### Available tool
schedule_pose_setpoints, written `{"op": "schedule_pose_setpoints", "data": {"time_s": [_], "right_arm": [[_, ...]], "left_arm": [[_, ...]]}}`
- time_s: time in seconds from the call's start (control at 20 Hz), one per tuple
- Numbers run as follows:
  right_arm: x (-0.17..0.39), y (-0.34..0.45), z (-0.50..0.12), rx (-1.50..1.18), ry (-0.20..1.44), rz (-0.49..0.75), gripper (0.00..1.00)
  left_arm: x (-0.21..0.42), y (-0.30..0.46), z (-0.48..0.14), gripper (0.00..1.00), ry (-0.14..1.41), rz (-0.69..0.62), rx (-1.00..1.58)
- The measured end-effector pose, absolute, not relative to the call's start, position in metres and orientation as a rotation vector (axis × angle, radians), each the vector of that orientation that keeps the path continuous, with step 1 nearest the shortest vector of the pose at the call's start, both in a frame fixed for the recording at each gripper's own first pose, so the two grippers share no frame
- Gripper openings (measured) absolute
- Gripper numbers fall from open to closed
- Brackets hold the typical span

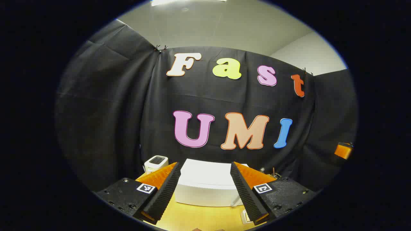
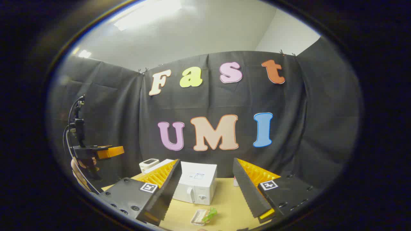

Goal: Open the microwave oven with the left hand, put the food in, and close the microwave oven.

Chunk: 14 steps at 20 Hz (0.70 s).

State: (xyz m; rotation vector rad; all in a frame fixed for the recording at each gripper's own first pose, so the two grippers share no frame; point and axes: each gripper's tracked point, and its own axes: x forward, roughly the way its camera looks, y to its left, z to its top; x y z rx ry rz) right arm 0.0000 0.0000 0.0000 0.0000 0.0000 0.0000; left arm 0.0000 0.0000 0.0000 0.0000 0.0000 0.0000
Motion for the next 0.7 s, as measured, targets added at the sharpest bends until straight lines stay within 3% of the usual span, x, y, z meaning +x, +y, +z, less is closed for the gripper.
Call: {"op": "schedule_pose_setpoints", "data": {"time_s": [0.05, 0.1, 0.15, 0.7], "right_arm": [[0.0, 0.001, 0.0, -0.006, 0.0, -0.002, 0.99], [-0.001, 0.003, 0.001, -0.014, -0.004, -0.006, 0.92], [-0.001, 0.003, 0.001, -0.02, -0.008, -0.011, 0.91], [0.026, -0.012, -0.026, 0.028, 0.039, -0.009, 0.92]], "left_arm": [[-0.005, 0.001, 0.0, 0.95, 0.0, 0.005, 0.006], [-0.011, 0.002, 0.0, 0.93, -0.004, 0.007, 0.012], [-0.015, 0.001, 0.002, 0.95, -0.014, 0.006, 0.017], [-0.025, -0.024, -0.002, 0.95, -0.026, -0.067, 0.03]]}}
